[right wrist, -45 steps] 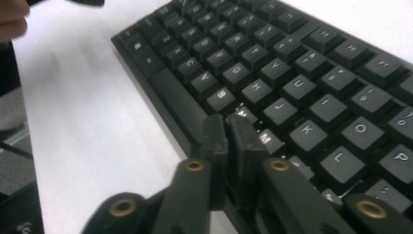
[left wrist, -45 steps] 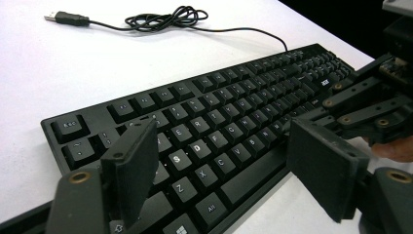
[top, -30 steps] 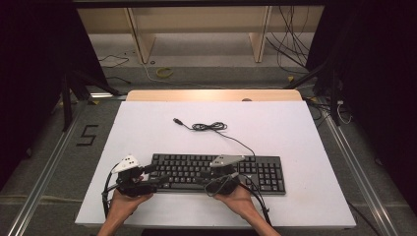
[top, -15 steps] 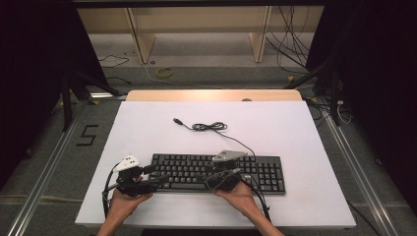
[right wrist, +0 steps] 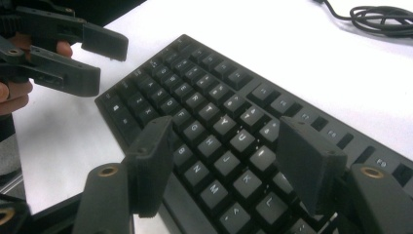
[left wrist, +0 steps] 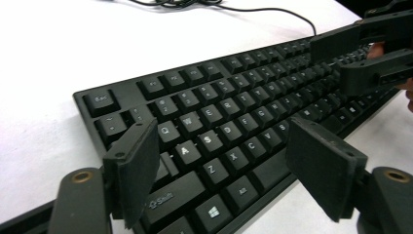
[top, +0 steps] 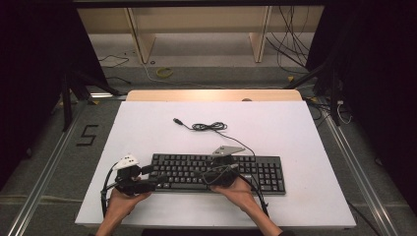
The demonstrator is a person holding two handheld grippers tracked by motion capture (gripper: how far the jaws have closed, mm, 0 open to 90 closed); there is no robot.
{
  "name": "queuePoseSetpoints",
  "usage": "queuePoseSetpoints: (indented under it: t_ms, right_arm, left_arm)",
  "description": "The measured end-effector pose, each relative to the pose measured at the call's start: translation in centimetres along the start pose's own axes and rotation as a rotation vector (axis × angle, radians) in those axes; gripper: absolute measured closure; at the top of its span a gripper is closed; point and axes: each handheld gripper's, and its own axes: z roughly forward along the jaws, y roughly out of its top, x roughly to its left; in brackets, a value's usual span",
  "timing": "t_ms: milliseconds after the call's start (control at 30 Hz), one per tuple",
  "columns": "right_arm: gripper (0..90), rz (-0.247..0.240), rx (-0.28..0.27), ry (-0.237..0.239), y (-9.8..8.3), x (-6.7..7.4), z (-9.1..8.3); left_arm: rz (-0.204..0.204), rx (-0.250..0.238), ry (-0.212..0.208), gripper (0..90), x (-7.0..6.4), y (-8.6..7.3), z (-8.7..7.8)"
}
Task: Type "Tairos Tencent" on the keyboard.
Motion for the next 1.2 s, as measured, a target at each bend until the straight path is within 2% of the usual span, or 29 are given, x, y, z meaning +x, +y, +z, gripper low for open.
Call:
queuePoseSetpoints:
  t_ms: [233,333,400,467,733,933,1200]
  right_arm:
    - [38.2,-0.003,-0.001,0.005,0.8,0.1,0.7]
    - [38.2,-0.001,-0.001,0.007,1.2,0.1,1.0]
    - [38.8,0.0,0.001,0.007,1.3,0.1,1.3]
    - [40.9,-0.005,0.001,0.009,1.5,0.2,1.6]
    - [58.5,-0.03,0.024,0.01,2.0,0.9,2.9]
    - [71.9,-0.053,0.041,0.011,2.3,1.3,3.9]
    - [85.5,-0.066,0.068,-0.004,2.5,1.6,5.0]
  left_arm:
    - [-0.013,0.032,0.032,38.6,0.4,-0.1,0.0]
    - [-0.014,0.05,0.053,46.7,0.4,-0.2,0.1]
    - [0.001,0.061,0.071,53.3,0.5,-0.2,0.0]
    - [0.008,0.066,0.073,58.8,0.4,-0.3,0.0]
    - [0.032,0.093,0.07,77.1,0.3,-0.4,0.1]
    - [0.041,0.101,0.067,86.8,0.3,-0.4,0.1]
    - [0.047,0.115,0.068,88.9,0.3,-0.5,0.3]
